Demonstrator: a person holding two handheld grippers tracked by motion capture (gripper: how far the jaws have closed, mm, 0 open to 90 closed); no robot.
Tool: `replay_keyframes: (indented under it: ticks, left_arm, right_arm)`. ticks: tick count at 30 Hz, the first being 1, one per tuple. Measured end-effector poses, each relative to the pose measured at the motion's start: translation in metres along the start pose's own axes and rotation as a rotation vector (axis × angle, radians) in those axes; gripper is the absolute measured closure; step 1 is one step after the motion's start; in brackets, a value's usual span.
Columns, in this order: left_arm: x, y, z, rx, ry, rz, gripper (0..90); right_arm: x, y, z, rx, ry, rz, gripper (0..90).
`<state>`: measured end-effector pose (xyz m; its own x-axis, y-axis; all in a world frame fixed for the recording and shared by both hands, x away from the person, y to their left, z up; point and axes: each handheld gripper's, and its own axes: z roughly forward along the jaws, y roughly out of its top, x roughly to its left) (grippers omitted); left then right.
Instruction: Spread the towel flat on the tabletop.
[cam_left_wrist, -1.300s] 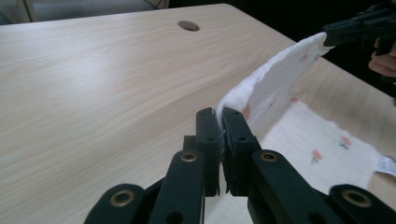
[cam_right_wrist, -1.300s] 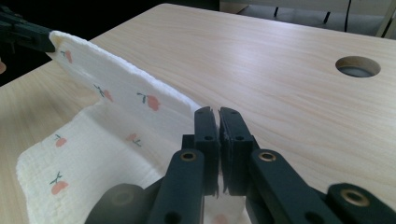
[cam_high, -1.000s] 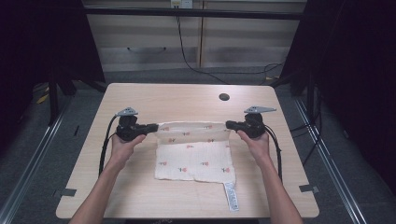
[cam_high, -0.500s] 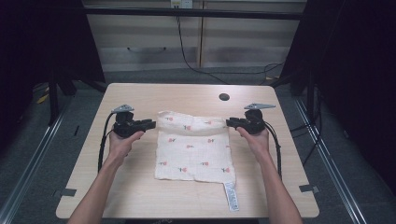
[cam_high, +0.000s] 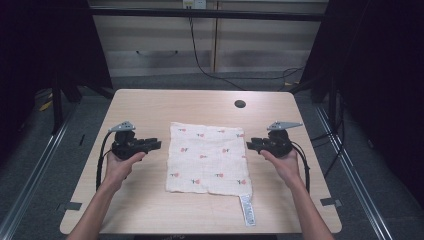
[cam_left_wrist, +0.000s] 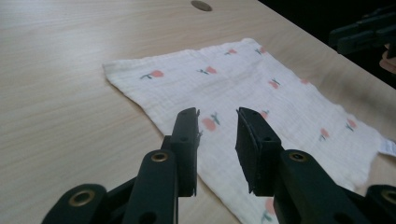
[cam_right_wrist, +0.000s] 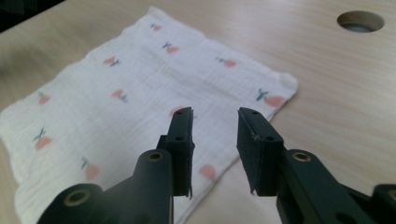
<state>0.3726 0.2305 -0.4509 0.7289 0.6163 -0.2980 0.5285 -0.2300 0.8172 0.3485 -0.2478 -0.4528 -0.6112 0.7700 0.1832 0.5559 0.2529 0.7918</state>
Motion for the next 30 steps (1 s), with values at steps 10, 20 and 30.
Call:
replay_keyframes:
  ticks: [10,20,30]
  left_arm:
    - [-0.030,-0.023,0.012,0.114,-0.066,0.113,77.3]
    - [-0.038,-0.037,0.048,0.209,-0.065,0.140,79.5]
    - [-0.047,-0.049,0.054,0.258,-0.068,0.194,80.1]
  right_arm:
    - [0.041,-0.035,-0.005,0.090,0.097,-0.077,75.1]
    - [0.051,-0.050,0.018,0.148,0.111,-0.093,77.0]
    - [0.054,-0.060,0.020,0.184,0.131,-0.103,77.2]
